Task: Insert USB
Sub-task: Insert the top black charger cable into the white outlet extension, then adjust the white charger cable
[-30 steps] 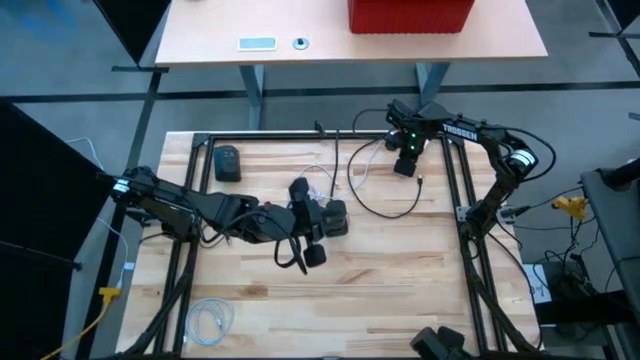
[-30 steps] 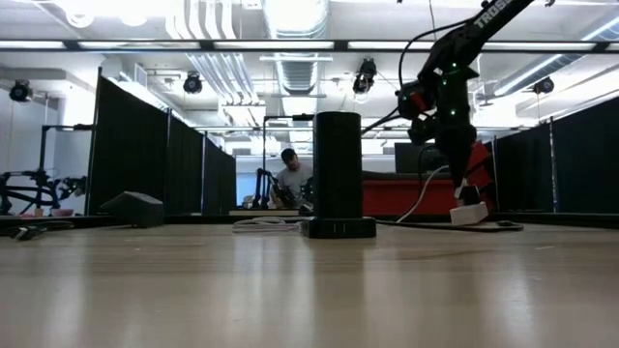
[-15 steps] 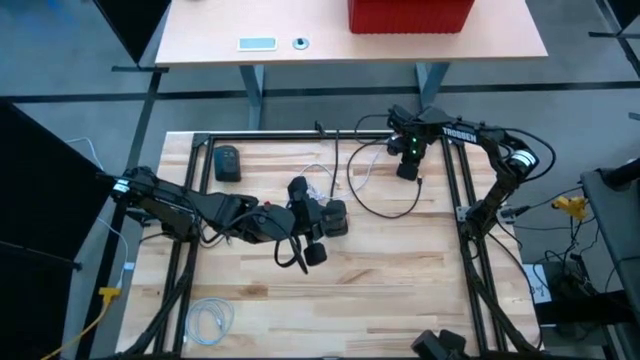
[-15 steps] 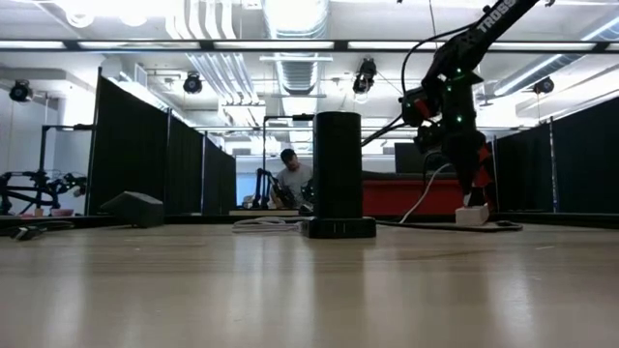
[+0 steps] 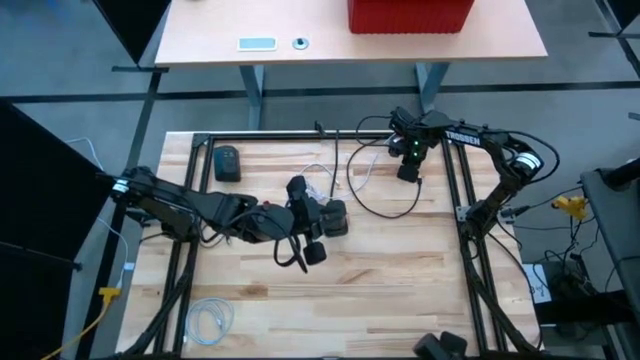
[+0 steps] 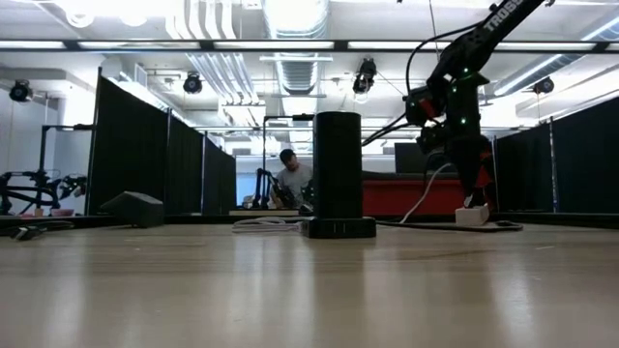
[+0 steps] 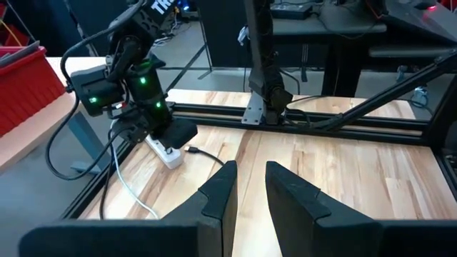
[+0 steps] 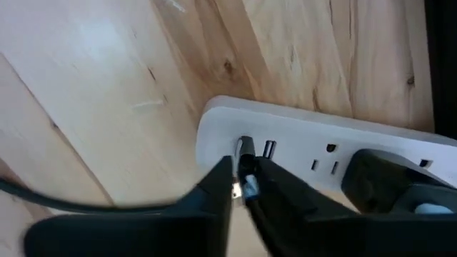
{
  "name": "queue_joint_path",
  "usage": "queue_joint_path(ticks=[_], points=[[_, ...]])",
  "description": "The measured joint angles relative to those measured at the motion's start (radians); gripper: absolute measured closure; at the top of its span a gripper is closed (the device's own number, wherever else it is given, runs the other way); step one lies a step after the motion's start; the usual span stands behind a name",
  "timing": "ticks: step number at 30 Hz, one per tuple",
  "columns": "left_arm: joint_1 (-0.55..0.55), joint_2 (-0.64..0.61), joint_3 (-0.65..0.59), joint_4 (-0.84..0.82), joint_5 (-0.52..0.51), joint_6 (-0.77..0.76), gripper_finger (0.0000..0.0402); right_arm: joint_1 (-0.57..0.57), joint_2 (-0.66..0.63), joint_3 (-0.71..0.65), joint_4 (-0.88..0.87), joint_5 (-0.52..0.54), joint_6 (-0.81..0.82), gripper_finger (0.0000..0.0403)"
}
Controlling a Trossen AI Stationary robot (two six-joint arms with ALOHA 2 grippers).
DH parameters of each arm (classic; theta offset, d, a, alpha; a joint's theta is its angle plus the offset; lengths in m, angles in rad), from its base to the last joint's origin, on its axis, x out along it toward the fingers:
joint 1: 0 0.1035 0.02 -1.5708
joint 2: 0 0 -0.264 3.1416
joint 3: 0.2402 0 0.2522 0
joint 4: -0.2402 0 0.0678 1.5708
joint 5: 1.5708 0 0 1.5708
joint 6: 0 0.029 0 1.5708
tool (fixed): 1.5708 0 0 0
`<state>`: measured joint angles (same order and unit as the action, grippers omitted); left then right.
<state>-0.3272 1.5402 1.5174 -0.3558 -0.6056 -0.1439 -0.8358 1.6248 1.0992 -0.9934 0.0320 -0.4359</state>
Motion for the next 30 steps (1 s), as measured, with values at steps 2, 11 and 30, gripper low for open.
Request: queue_joint_path(ticks=[2,11,30], points=[[-0.005,-0.012,0.0,-0.003,-0.007,0.0,0.0338,0.002,-0.021,0.009,-0.022,-0.001,0.009,0.0322],[-0.029,-0.066,0.001,-0.018,-0.038,0.0,0.0338,0.008,-0.116,0.047,-0.123,-0.006,0.049,0.0197],[-0.13,-0.203,0.001,-0.171,-0.065,-0.163,0.0338,0.278,-0.339,0.017,0.04,-0.244,0.414,0.0187]])
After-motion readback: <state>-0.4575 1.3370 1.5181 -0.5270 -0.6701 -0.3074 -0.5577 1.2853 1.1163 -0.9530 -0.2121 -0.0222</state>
